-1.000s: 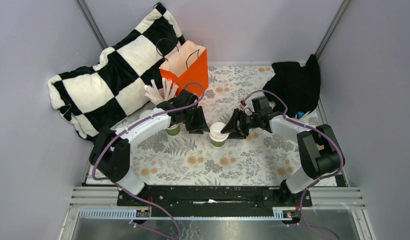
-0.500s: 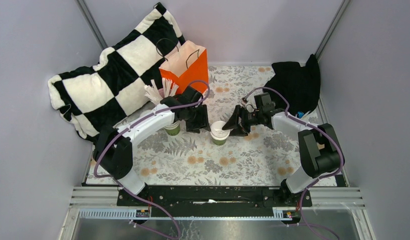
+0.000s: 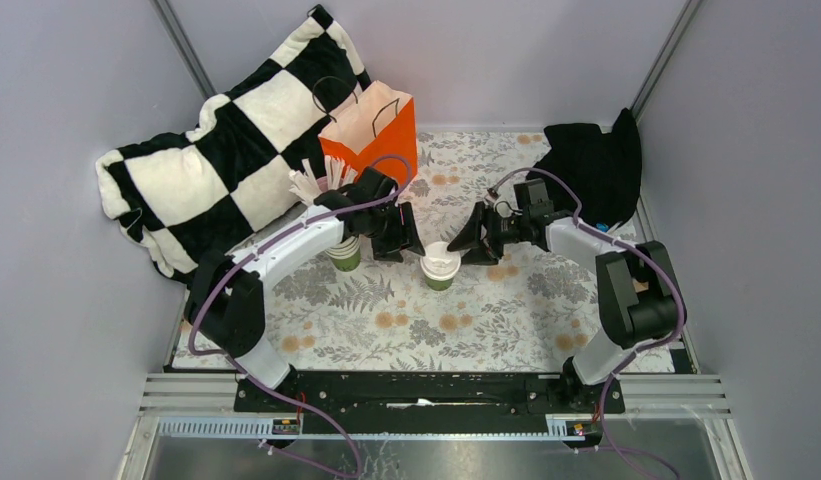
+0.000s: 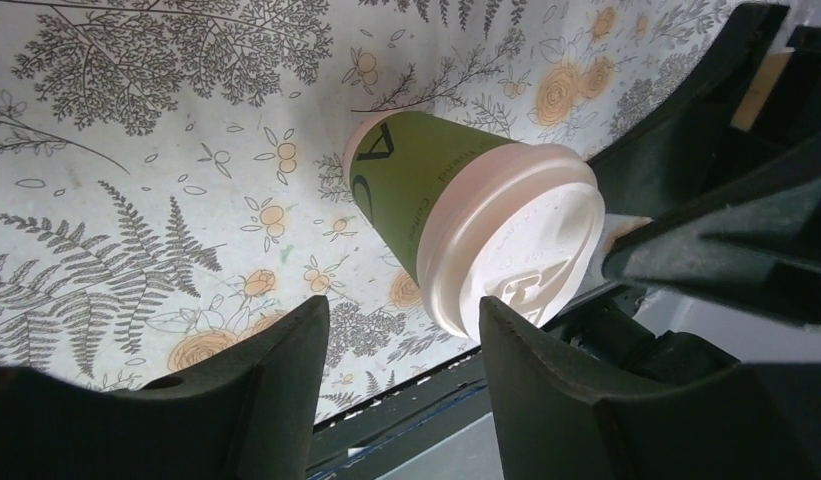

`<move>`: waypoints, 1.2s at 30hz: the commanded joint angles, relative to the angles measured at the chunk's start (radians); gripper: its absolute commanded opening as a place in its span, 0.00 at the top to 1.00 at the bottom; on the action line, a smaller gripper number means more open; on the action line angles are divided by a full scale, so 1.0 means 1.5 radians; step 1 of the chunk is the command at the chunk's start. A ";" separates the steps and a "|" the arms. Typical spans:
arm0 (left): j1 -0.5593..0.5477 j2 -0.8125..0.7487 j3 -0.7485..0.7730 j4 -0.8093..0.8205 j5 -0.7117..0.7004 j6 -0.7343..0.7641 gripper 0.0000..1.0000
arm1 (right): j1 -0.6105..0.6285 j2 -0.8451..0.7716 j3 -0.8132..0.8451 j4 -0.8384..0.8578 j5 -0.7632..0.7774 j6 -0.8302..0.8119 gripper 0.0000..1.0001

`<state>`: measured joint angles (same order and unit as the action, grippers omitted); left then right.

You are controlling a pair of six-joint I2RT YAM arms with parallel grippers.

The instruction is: Pack the takeout coffee

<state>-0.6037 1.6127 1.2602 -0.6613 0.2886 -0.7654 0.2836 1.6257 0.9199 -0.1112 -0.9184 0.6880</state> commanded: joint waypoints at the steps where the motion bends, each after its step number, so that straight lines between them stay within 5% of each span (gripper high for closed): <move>1: 0.006 0.008 -0.007 0.076 0.038 -0.023 0.42 | -0.016 0.044 0.019 0.043 -0.050 -0.008 0.34; 11: 0.006 0.011 -0.101 0.075 0.005 -0.014 0.52 | -0.017 0.116 -0.059 0.117 -0.009 0.042 0.43; 24: 0.006 0.005 -0.085 0.053 -0.011 0.005 0.52 | -0.027 0.092 0.052 -0.116 0.059 -0.095 0.34; 28: 0.006 0.012 -0.043 0.037 -0.009 0.010 0.49 | -0.027 0.024 0.114 -0.158 0.026 -0.114 0.23; 36: 0.006 0.004 0.022 0.024 0.018 0.017 0.30 | -0.022 -0.005 0.095 -0.151 -0.007 -0.107 0.22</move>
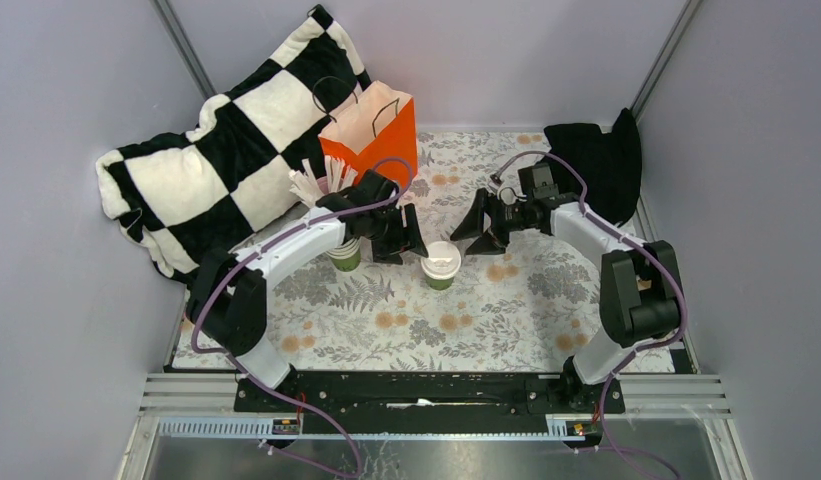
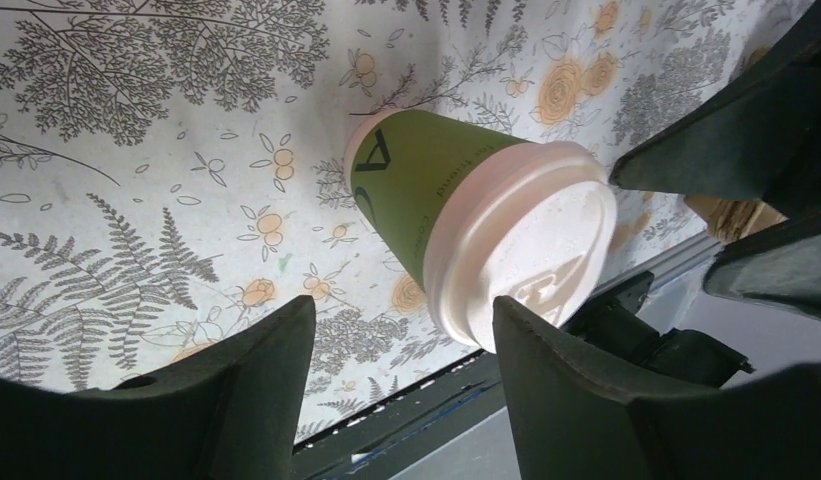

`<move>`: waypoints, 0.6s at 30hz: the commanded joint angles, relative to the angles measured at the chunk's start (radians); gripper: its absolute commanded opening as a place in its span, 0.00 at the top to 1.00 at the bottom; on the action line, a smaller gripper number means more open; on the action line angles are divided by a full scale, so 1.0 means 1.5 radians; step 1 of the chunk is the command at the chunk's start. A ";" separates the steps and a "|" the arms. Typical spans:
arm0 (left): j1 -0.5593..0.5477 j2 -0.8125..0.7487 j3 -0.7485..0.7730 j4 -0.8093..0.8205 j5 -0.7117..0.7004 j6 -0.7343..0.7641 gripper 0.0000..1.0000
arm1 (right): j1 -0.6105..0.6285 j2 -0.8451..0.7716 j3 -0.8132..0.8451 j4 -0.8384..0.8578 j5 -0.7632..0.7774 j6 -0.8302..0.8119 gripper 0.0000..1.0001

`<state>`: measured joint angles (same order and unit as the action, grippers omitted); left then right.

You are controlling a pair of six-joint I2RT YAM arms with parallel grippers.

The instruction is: Pack the takeout coffee

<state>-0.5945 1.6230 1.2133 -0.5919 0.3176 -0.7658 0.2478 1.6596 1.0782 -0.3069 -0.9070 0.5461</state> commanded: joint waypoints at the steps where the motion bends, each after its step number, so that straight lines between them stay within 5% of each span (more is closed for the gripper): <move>1: 0.000 -0.007 0.055 -0.020 0.000 0.015 0.27 | 0.004 -0.034 -0.022 -0.022 -0.015 -0.015 0.22; 7: 0.000 0.013 0.063 0.011 0.018 0.004 0.20 | -0.001 -0.088 -0.099 -0.006 -0.012 -0.003 0.29; 18: 0.032 0.014 0.061 0.048 -0.001 -0.026 0.45 | -0.007 -0.114 -0.167 0.076 -0.018 0.073 0.54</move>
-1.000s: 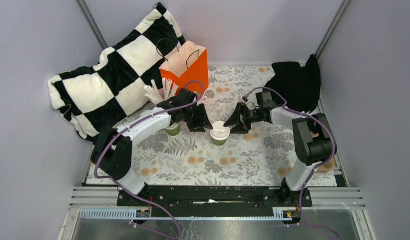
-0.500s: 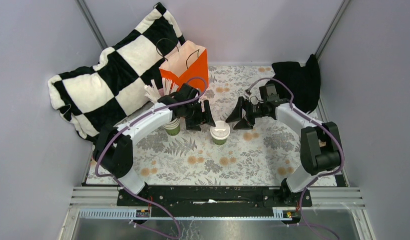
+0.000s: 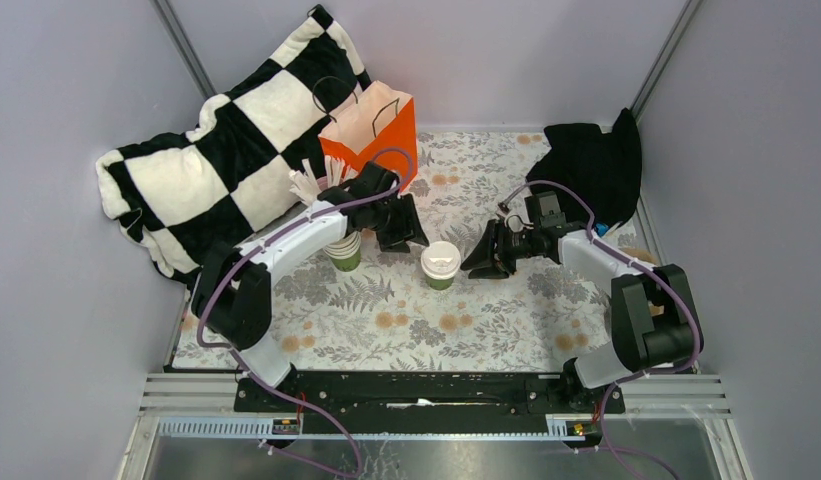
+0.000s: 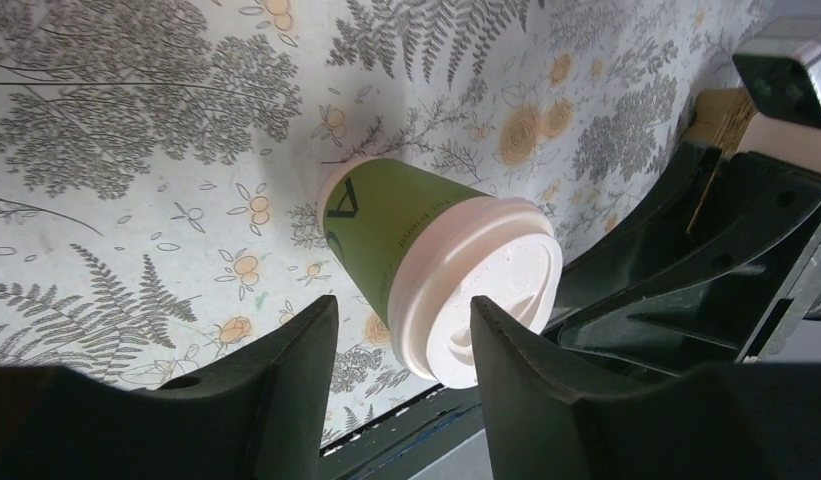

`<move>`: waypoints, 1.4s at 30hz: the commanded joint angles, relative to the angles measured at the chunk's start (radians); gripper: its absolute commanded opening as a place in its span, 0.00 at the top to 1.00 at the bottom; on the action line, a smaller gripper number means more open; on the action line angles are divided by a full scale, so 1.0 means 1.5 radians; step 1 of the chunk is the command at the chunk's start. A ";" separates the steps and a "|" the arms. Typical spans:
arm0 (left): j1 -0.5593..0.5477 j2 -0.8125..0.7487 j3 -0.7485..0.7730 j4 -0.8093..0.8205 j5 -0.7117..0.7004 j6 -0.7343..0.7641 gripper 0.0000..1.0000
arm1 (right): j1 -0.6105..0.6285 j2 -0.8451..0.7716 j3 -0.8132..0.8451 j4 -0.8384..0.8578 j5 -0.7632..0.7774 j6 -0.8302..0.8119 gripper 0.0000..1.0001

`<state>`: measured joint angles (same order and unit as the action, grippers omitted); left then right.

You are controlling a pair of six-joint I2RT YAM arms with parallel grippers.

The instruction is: Pack the takeout coffee

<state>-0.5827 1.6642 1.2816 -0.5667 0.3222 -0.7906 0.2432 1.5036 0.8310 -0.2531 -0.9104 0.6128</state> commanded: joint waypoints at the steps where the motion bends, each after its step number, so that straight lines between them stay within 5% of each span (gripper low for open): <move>1: 0.028 -0.007 0.018 0.030 0.002 -0.007 0.46 | -0.004 -0.004 0.002 0.041 -0.014 0.029 0.55; 12: 0.028 0.039 0.016 0.034 0.024 -0.004 0.53 | 0.015 0.055 0.021 0.074 -0.011 0.046 0.62; 29: 0.029 0.020 -0.019 0.043 0.040 -0.001 0.52 | 0.016 0.032 0.022 0.073 -0.009 0.051 0.60; 39: 0.027 -0.057 -0.003 -0.047 -0.029 0.011 0.23 | 0.016 0.038 0.071 0.031 -0.007 0.008 0.47; 42: 0.010 -0.086 -0.026 -0.044 -0.008 0.000 0.24 | 0.016 0.057 0.088 0.033 -0.012 -0.002 0.44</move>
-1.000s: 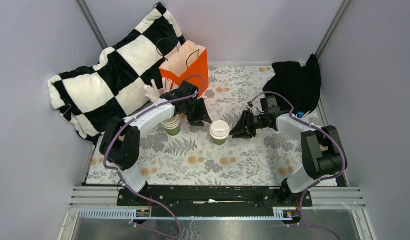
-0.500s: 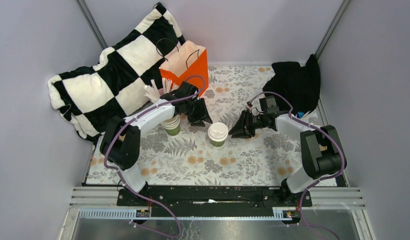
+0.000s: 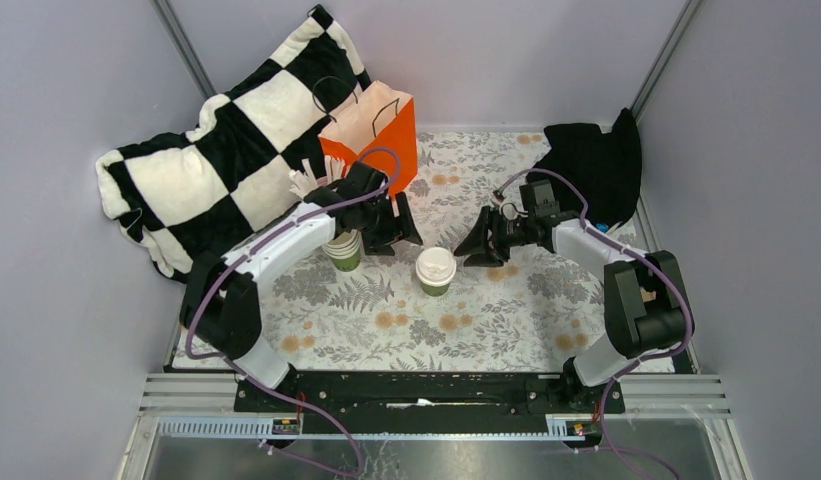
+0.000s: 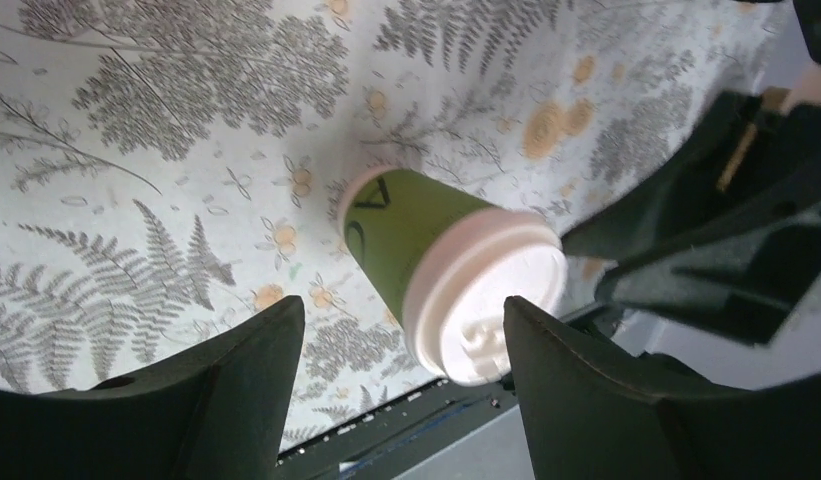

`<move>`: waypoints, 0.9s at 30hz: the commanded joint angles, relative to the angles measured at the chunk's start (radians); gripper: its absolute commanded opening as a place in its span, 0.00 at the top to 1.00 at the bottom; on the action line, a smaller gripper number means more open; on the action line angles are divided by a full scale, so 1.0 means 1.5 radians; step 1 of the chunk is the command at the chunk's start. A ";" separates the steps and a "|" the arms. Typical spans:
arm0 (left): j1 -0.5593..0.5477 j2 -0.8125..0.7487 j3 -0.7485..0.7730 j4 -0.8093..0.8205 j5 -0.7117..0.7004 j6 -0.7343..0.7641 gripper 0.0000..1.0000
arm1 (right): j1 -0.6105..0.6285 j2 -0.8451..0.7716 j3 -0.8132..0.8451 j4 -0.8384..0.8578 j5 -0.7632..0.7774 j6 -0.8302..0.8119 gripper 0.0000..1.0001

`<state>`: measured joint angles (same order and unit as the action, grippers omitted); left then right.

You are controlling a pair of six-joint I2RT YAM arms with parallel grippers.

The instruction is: Pack the takeout coffee

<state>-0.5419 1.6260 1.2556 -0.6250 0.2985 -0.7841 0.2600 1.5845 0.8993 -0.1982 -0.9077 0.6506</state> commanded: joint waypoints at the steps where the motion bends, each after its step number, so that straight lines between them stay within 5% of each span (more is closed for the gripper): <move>1: -0.026 -0.070 -0.018 -0.005 0.010 -0.010 0.29 | 0.005 0.009 0.044 -0.001 -0.015 -0.027 0.45; 4: -0.045 -0.104 -0.062 -0.006 0.005 -0.035 0.43 | 0.002 0.021 0.047 0.010 -0.019 -0.023 0.50; 12: -0.077 -0.151 -0.162 0.078 0.056 -0.088 0.44 | -0.005 0.052 0.046 0.029 -0.041 -0.021 0.51; 27: -0.078 -0.125 -0.172 0.097 0.031 -0.102 0.49 | -0.005 0.068 0.037 0.069 -0.048 0.010 0.52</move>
<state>-0.6590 1.4281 1.0016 -0.5194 0.3458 -0.9321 0.2558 1.6733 0.9398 -0.1371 -0.9417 0.6460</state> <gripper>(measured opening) 0.536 0.480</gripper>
